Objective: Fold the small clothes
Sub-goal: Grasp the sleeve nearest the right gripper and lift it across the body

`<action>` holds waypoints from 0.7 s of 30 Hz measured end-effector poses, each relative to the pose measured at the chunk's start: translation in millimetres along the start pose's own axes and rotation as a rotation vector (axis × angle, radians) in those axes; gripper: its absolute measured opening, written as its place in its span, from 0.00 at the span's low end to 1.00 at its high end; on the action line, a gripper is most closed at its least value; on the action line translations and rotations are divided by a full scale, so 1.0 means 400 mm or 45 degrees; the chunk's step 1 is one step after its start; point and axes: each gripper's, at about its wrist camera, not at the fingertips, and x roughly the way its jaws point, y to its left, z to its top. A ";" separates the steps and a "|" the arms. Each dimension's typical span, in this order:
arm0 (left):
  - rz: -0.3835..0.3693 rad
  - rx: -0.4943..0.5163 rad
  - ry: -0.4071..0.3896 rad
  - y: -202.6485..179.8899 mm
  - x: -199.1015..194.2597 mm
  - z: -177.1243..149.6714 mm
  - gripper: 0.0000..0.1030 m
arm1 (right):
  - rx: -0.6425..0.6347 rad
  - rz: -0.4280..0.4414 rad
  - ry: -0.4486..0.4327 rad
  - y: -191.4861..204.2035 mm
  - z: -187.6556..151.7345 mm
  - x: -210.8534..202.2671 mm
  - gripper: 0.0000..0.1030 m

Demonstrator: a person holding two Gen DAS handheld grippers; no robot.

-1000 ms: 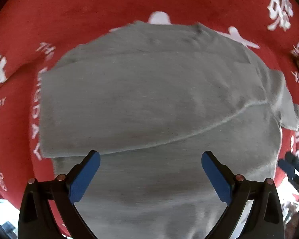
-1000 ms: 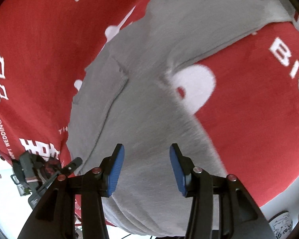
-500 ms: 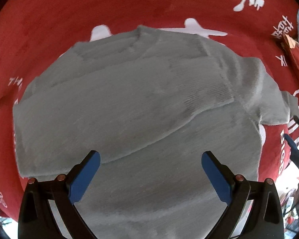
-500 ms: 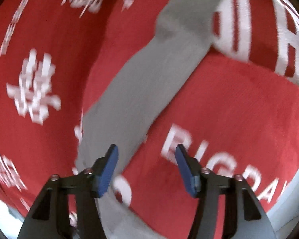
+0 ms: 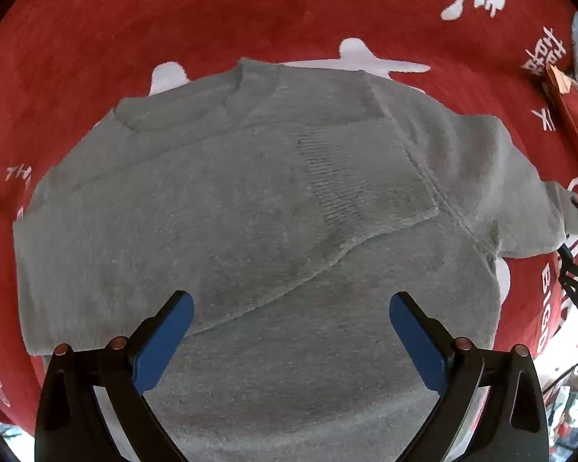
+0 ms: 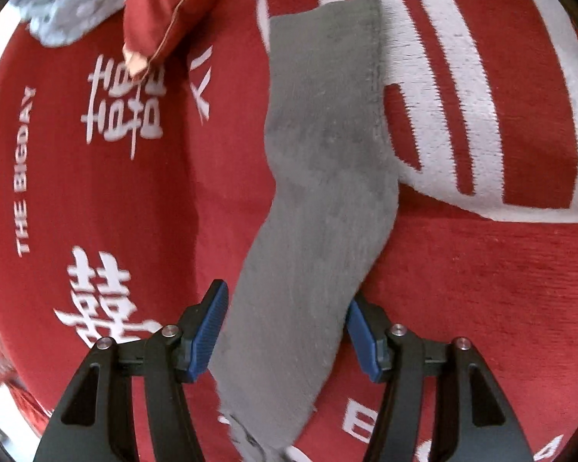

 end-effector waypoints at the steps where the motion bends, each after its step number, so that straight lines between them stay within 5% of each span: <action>1: -0.001 -0.009 0.003 0.009 -0.002 0.000 0.99 | 0.022 0.011 0.018 -0.004 0.002 0.005 0.47; 2: -0.003 -0.021 0.007 0.018 -0.003 0.000 0.99 | 0.038 0.028 0.046 -0.007 0.002 0.012 0.22; 3: -0.005 -0.036 0.008 0.035 -0.010 -0.002 0.99 | 0.049 0.055 0.068 -0.009 0.000 0.018 0.10; 4: -0.001 -0.047 0.002 0.045 -0.013 -0.001 0.99 | 0.042 0.073 0.063 -0.005 -0.004 0.017 0.08; 7: 0.018 -0.069 -0.028 0.080 -0.028 0.004 0.99 | -0.045 0.165 0.095 0.044 -0.028 0.021 0.07; 11: 0.029 -0.122 -0.055 0.140 -0.044 0.016 0.99 | -0.245 0.315 0.252 0.174 -0.105 0.054 0.08; 14: 0.121 -0.152 -0.104 0.186 -0.068 0.023 0.99 | -0.400 0.404 0.390 0.278 -0.191 0.087 0.08; 18: 0.143 -0.235 -0.112 0.274 -0.087 0.015 0.99 | -0.717 0.474 0.620 0.431 -0.388 0.148 0.08; 21: 0.132 -0.292 -0.128 0.322 -0.089 0.008 0.99 | -1.008 0.418 0.784 0.505 -0.569 0.204 0.08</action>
